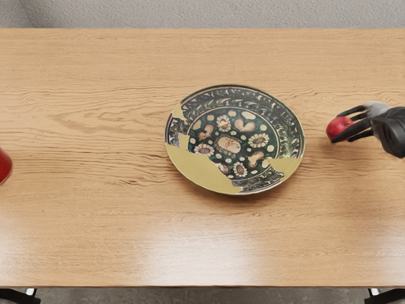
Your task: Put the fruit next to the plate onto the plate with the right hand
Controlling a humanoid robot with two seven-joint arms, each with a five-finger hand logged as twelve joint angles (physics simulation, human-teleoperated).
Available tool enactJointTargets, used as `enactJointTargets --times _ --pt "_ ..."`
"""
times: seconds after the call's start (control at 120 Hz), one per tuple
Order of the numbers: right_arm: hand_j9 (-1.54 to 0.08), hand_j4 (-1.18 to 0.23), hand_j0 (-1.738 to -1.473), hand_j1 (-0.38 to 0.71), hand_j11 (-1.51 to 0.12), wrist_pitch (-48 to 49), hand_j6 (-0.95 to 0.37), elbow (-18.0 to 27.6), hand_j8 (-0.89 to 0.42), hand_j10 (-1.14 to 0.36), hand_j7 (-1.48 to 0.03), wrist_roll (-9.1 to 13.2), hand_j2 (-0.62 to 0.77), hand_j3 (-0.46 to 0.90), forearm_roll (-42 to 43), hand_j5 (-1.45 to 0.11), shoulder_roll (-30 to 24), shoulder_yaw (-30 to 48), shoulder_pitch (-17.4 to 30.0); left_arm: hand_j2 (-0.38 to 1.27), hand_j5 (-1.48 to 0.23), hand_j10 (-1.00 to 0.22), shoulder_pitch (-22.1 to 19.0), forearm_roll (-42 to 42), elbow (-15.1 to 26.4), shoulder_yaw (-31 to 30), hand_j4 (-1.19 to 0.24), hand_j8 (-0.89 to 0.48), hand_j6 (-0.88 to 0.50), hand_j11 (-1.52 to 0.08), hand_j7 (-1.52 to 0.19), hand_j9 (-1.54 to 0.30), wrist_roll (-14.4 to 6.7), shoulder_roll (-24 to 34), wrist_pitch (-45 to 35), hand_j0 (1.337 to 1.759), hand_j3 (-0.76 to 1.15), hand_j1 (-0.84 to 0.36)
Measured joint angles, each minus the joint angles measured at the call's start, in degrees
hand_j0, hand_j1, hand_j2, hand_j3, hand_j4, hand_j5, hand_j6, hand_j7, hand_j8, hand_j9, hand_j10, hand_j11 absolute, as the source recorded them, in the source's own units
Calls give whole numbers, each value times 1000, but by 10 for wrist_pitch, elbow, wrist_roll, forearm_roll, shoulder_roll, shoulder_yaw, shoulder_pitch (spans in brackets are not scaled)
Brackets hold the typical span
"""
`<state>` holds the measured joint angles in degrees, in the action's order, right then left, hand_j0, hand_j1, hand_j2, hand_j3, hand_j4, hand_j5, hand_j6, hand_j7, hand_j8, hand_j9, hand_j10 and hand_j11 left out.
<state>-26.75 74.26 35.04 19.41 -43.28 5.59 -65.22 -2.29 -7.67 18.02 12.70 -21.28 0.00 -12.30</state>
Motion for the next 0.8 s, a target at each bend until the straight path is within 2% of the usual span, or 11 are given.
enactJointTargets --times 0.1,0.175,0.292,0.333,0.467,0.5,0.517,0.592,0.667,0.733,0.8 --pt "-1140 -449 -1652 283 -1145 127 -269 3 -317 -771 -1060 1 248 3 -58 -1144 -44 99 22 2 -11 -8 0 0 0 0 -8 -8 -8 -11 -11 -11 0 0 0 1658 0 339" --pt "-1147 -464 -1649 255 -1154 196 -340 17 -355 -796 -1083 0 246 -1 -89 -1151 -47 142 28 2 -11 -8 0 0 0 0 -8 -8 -8 -11 -11 -11 0 0 0 1658 0 339" --pt "-1189 -481 -1648 224 -1201 216 -360 29 -357 -803 -1105 -1 231 0 -109 -1203 31 177 25 2 -11 -8 0 0 0 0 -8 -8 -8 -11 -11 -11 0 0 0 1658 0 339" --pt "-1207 -491 -1649 226 -1224 213 -324 27 -341 -800 -1111 -1 279 3 -111 -1218 63 181 23 2 -11 -8 0 0 0 0 -8 -8 -8 -11 -11 -11 0 0 0 1658 0 339" --pt "-1192 -587 -1653 300 -1203 207 -332 -3 -344 -825 -1121 0 418 1 -82 -1217 141 182 24 2 -11 -8 -1 0 0 0 -8 -8 -8 -11 -11 -11 0 0 0 1658 0 339" --pt "-1132 -597 -1654 299 -1141 204 -380 -11 -355 -801 -1078 0 404 -3 -74 -1156 151 181 25 2 -11 -8 0 0 0 0 -8 -8 -8 -11 -11 -11 0 0 0 1658 0 339" --pt "-1094 -586 -1654 293 -1102 203 -357 -14 -363 -774 -1041 0 366 0 -70 -1116 156 179 25 2 -11 -8 0 0 0 0 -8 -8 -8 -11 -11 -11 0 0 0 1658 0 339" --pt "-781 -424 -1655 118 -787 193 -265 -26 -269 -554 -745 0 250 0 -55 -796 167 167 26 2 -11 -8 0 0 0 0 -8 -8 -8 -11 -11 -11 0 0 0 1658 0 339" --pt "-550 -301 -1656 -17 -554 189 -191 -21 -194 -391 -525 0 171 0 -52 -561 162 177 26 2 -11 -8 0 0 0 0 -8 -8 -8 -11 -11 -11 0 0 0 1658 0 339" --pt "-405 -223 -1657 -103 -407 234 -144 22 -146 -288 -386 0 122 0 -88 -412 101 228 35 2 -11 -8 -1 0 0 0 -8 -8 -8 -11 -11 -11 0 0 0 1658 0 339" --pt "-299 -167 -1657 -164 -301 352 -110 50 -111 -214 -286 0 87 0 -178 -305 -15 272 54 2 -11 -8 0 0 0 0 -8 -8 -8 -11 -11 -11 0 0 0 1658 0 339"
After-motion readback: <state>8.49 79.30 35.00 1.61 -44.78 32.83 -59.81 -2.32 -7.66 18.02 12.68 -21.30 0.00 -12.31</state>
